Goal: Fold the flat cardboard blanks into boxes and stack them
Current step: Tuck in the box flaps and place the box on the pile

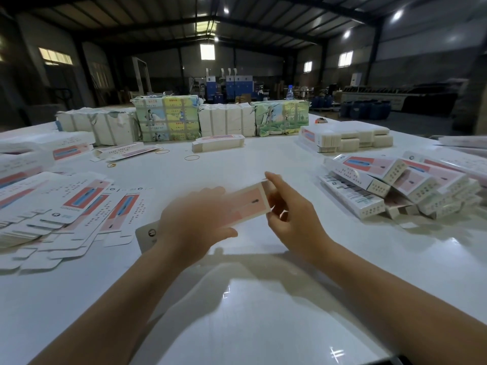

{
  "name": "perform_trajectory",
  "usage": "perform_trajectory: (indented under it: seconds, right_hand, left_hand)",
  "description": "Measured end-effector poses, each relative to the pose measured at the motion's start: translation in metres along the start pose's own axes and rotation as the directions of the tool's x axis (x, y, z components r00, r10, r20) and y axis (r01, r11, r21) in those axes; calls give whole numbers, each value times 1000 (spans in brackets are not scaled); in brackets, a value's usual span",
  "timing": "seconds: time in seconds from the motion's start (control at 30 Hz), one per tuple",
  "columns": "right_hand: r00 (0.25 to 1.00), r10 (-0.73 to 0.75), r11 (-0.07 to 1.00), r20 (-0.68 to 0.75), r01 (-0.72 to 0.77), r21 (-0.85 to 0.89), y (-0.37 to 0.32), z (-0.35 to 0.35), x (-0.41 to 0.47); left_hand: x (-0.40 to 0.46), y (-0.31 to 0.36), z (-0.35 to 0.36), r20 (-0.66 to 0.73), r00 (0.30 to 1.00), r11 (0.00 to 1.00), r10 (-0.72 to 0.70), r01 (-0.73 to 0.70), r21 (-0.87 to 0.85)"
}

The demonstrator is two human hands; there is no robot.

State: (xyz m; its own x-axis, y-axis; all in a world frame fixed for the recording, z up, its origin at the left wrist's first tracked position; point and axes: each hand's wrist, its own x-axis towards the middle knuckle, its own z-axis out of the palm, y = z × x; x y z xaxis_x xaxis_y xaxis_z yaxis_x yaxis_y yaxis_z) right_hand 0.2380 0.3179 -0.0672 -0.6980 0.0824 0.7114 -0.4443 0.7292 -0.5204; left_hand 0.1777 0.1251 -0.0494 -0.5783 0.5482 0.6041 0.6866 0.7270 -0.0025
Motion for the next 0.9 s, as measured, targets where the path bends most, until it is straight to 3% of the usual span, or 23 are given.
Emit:
perform_trajectory:
  seconds: [0.1,0.17,0.33,0.4,0.47,0.53,0.63,0.67,0.73,0.8,0.83,0.9]
  right_hand:
    - [994,-55,998,-97,53,-22,-3,4,0]
    - [993,-9,999,-116,14,44,-7,7,1]
    - [988,154,963,-7,-148,227,-8,7,0]
    - [988,150,960,26,-152,234,-10,7,0]
    - [996,74,983,-52,-64,173,-12,5,1]
    - [972,29,994,-232,-4,108,-11,0,3]
    - [905,154,984,-396,-103,147,-4,-11,8]
    - [905,259,954,-338,-186,234,-3,-13,10]
    - [890,454,783,-33,-381,491,-1,-15,16]
    - [866,462,625,191,-471,622,1,-14,18]
    - [885,424,656,191,-445,609,1,-12,18]
    - [945,325,859,38,-311,406,-2,-7,12]
  left_hand:
    - [0,2,1,-30,999,999,-12,11,-36]
    - [1,5,2,-37,999,998,-26,24,-51]
    - [0,13,7,-21,1000,999,-23,24,41]
    - [1,14,8,-44,998,998,-36,38,46]
    - [2,13,9,-75,994,996,-84,83,-18]
    - [2,11,9,-94,987,988,-129,121,-93]
    - [1,6,7,-110,983,981,-149,133,-145]
    - [1,6,8,-105,984,981,-143,127,-147]
    - [0,8,9,-83,990,986,-113,101,-135]
    - [0,10,11,-59,994,992,-87,81,-99]
    - [0,10,11,-45,995,993,-89,85,-84]
    - [0,10,13,-28,995,993,-100,98,-58]
